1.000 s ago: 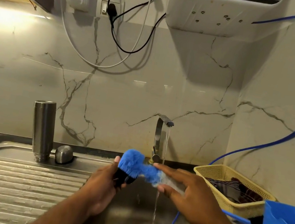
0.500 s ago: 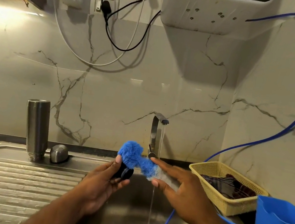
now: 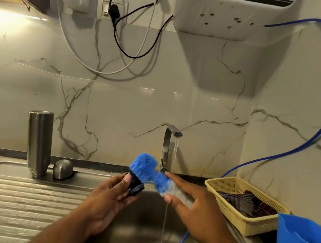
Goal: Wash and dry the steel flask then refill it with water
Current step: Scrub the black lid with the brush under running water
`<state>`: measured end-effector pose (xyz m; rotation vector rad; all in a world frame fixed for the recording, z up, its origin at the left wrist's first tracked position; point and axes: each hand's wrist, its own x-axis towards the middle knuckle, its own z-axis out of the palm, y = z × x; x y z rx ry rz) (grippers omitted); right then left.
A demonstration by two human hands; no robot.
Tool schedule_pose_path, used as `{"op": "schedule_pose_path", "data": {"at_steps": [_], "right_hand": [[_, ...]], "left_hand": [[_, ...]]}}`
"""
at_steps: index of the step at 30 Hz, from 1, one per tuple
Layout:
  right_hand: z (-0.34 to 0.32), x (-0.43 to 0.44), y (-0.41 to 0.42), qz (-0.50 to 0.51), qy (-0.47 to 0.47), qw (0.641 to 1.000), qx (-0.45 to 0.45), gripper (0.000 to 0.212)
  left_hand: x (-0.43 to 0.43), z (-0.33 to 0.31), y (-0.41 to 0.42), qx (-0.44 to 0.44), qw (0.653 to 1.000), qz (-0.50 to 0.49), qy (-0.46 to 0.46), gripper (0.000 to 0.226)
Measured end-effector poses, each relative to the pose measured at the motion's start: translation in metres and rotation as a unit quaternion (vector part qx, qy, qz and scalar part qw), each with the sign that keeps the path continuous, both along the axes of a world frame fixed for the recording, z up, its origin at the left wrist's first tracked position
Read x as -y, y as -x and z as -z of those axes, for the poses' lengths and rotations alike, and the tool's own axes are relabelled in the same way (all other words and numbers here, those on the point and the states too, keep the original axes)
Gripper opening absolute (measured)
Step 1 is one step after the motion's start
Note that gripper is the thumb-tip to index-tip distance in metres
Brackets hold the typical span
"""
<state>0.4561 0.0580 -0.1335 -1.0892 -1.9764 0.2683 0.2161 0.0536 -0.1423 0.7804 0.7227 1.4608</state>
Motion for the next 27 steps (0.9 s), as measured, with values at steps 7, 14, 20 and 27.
{"op": "schedule_pose_path", "data": {"at_steps": [7, 14, 20, 27], "right_hand": [[-0.0001, 0.0049, 0.005, 0.011, 0.003, 1.0, -0.001, 0.055], [0.003, 0.0032, 0.0035, 0.027, 0.011, 1.0, 0.005, 0.054], [0.0028, 0.0039, 0.0075, 0.007, 0.023, 1.0, 0.018, 0.054], [0.0032, 0.0029, 0.006, 0.002, 0.022, 1.0, -0.007, 0.053]], "left_hand": [[-0.0009, 0.0033, 0.0003, 0.03, 0.999, -0.012, 0.018, 0.046], [0.0005, 0.0034, -0.0023, 0.031, 0.999, -0.004, 0.027, 0.033], [0.0013, 0.0019, -0.0022, 0.043, 0.998, -0.012, 0.036, 0.032], [0.0046, -0.0024, -0.005, 0.034, 0.999, 0.0, 0.009, 0.046]]}}
